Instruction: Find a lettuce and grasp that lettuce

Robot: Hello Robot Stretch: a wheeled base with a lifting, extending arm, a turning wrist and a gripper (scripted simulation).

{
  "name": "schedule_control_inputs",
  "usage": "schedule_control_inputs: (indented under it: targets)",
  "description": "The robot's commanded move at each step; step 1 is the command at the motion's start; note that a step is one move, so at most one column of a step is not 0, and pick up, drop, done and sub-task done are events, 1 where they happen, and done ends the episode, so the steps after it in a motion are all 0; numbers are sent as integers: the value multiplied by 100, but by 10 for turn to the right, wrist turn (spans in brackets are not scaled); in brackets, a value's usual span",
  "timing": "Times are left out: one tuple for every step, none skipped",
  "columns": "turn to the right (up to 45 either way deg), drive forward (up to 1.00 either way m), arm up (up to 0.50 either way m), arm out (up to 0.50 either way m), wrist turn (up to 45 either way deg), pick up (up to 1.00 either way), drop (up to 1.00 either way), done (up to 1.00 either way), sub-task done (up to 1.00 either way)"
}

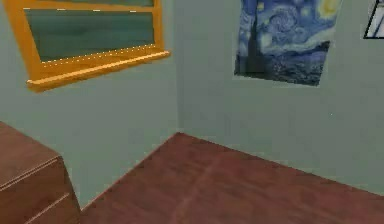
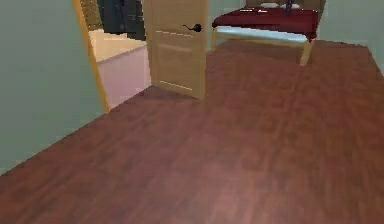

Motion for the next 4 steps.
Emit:
schedule_control_inputs:
  targets:
    - [450, 0, 0, 0, 0, 0, 0, 0, 0]
    - [270, 0, 0, 0, 0, 0, 0, 0, 0]
    - [0, 100, 0, 0, 0, 0, 0, 0, 0]
    - [30, 0, 0, 0, 0, 0, 0, 0, 0]
